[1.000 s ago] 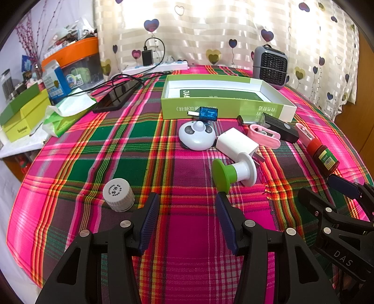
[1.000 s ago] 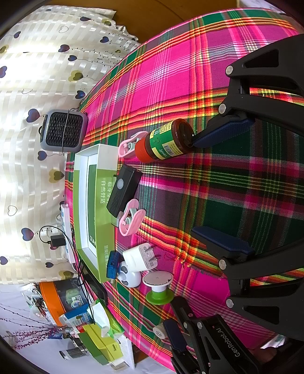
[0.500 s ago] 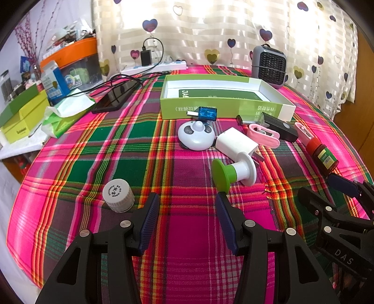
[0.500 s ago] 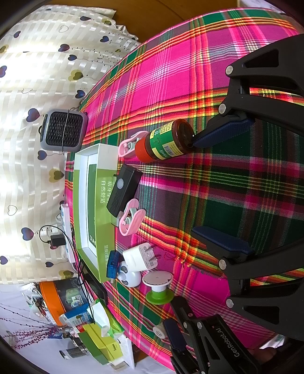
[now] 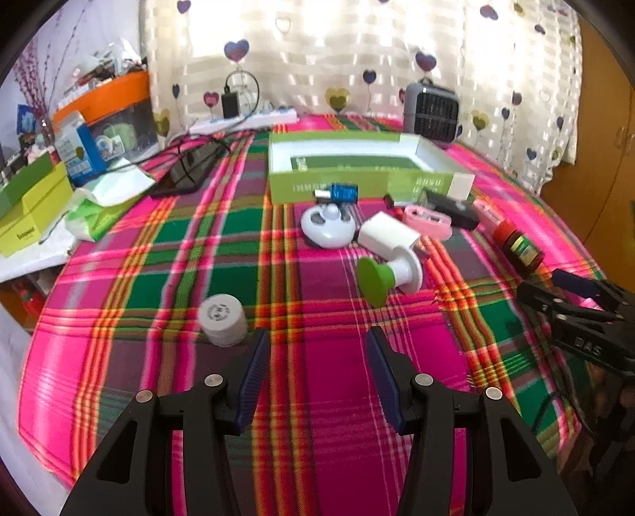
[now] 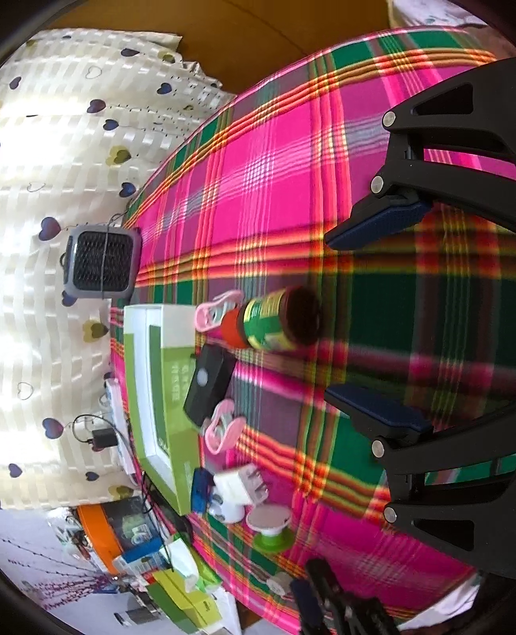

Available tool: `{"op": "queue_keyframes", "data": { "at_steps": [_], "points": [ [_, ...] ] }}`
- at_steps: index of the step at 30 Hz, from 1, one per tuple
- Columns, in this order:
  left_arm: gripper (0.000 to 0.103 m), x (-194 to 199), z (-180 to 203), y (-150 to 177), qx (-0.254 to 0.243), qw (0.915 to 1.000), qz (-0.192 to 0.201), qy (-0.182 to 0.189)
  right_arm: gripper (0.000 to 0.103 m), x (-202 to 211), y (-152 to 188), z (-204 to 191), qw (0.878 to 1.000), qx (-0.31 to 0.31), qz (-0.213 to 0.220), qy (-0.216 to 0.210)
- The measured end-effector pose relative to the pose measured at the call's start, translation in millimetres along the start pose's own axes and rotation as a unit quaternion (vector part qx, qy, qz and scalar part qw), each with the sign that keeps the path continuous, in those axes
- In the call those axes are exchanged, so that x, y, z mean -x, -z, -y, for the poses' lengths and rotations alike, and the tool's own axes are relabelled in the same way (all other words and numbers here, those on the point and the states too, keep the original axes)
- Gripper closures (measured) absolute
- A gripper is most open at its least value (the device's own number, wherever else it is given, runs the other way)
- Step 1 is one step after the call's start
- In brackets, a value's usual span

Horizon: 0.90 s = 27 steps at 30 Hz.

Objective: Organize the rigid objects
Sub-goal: 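Grasp the white bottle cap with the left tool while the right tool grasps the brown bottle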

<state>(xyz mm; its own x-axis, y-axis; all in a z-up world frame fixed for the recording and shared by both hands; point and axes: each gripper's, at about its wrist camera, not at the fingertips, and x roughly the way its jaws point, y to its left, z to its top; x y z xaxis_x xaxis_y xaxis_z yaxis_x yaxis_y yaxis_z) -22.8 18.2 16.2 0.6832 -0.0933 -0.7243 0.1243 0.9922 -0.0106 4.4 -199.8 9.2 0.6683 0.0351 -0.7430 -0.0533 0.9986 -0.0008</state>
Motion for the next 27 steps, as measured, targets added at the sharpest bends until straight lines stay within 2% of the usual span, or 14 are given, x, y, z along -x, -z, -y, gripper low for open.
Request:
{"op": "queue_keyframes", "data": {
  "at_steps": [4,14,25,27],
  "points": [
    [0.054,9.0,-9.3,-1.1,0.010,0.9999,0.007,-0.001,0.033,-5.9,-6.8,2.6,1.000,0.007,-0.007,-0.008],
    [0.054,-1.1,-45.7,0.5,0.070,0.9974,-0.015,0.000,0.033,-24.1,-25.4,4.8,0.999,0.014,-0.022,-0.019],
    [0.055,-24.4,-61.7,-9.7,0.080,0.9960,-0.030,-0.026,0.033,-30.8,-34.5,3.3,0.999,0.011,-0.029,-0.017],
    [0.055,-25.2,-63.9,-11.6,0.084,0.9958,-0.028,-0.022,0.038,-30.2,-34.7,4.0,0.999,0.011,-0.027,-0.017]
  ]
}}
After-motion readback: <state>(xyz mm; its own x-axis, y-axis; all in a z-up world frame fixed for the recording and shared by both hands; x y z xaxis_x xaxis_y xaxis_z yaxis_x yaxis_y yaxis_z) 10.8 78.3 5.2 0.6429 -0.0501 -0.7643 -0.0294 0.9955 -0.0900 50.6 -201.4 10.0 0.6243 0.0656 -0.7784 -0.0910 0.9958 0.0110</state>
